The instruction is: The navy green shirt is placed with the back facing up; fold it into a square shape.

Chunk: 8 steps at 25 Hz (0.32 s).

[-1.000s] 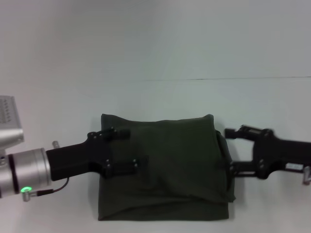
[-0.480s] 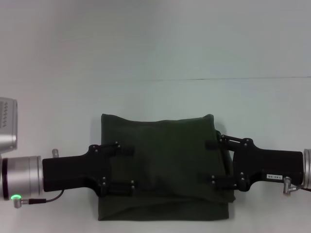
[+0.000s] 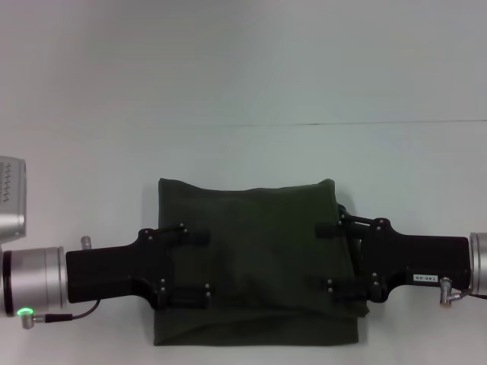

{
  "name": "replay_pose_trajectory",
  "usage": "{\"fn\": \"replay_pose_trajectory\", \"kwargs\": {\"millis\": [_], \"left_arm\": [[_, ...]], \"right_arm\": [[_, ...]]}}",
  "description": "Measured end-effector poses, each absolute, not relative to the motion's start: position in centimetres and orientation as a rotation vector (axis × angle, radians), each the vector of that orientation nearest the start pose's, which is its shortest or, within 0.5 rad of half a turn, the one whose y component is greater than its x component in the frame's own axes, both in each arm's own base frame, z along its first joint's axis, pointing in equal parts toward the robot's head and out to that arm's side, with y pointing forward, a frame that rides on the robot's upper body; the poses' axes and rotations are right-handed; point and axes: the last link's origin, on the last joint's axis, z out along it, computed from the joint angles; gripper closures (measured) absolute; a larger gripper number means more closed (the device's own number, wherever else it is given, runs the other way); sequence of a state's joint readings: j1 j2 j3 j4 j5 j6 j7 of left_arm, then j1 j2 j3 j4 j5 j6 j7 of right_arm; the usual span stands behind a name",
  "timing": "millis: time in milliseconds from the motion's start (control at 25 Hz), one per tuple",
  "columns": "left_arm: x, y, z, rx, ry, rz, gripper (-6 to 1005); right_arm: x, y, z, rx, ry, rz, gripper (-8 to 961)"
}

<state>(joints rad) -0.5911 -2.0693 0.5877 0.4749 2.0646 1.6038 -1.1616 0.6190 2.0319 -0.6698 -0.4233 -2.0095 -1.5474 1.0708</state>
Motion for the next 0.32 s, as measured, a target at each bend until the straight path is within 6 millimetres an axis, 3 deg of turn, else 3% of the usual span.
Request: {"fn": "replay_pose_trajectory", "kwargs": {"millis": [320], "left_arm": [[-25.61, 32.03, -2.2, -2.8, -0.474, -0.799, 67]], "right_arm": [[25.6, 33.25, -2.05, -2.812, 0.317, 0.714, 22]]}}
